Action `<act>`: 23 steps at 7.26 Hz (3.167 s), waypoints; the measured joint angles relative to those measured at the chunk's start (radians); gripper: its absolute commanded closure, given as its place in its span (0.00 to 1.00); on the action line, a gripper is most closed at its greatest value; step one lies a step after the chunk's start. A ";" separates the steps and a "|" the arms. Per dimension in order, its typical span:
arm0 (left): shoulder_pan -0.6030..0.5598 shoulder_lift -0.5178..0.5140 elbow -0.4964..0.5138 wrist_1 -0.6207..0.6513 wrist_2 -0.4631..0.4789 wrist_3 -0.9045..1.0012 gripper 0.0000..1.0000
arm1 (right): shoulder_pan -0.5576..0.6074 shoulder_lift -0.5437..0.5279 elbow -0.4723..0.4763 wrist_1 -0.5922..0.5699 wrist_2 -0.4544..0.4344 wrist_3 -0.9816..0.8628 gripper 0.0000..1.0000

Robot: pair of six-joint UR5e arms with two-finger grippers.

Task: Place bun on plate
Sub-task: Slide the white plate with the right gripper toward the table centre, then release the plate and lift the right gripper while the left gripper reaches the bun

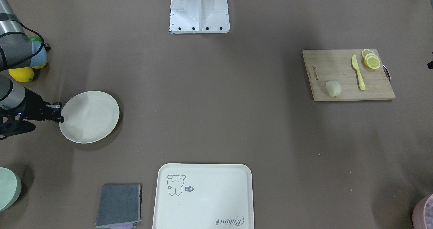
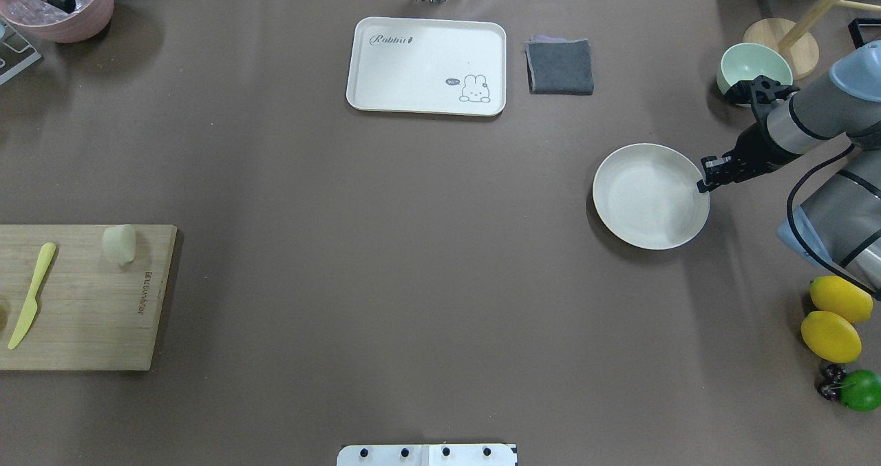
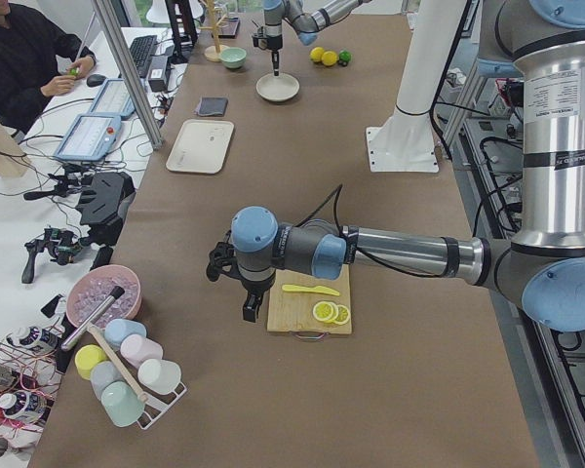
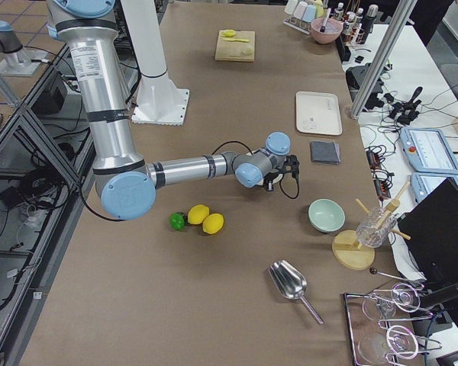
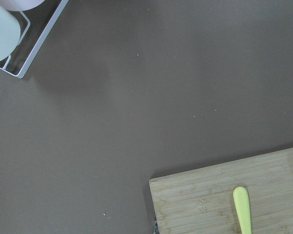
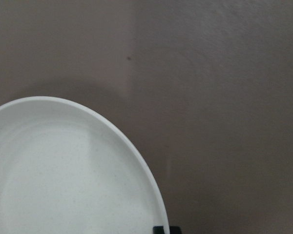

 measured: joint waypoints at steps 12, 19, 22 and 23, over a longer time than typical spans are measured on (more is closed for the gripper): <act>0.561 -0.003 -0.027 -0.494 0.192 -1.049 0.04 | -0.423 0.275 0.154 0.005 -0.324 0.705 0.00; 0.664 -0.042 0.018 -0.500 0.275 -1.099 0.69 | -0.290 0.237 0.161 -0.001 -0.176 0.635 0.00; 0.663 -0.105 -0.038 -0.472 0.265 -1.114 0.69 | -0.215 0.218 0.166 -0.005 -0.089 0.614 0.00; 0.672 -0.187 -0.052 -0.419 0.266 -1.151 0.69 | -0.193 0.199 0.169 -0.005 -0.068 0.589 0.00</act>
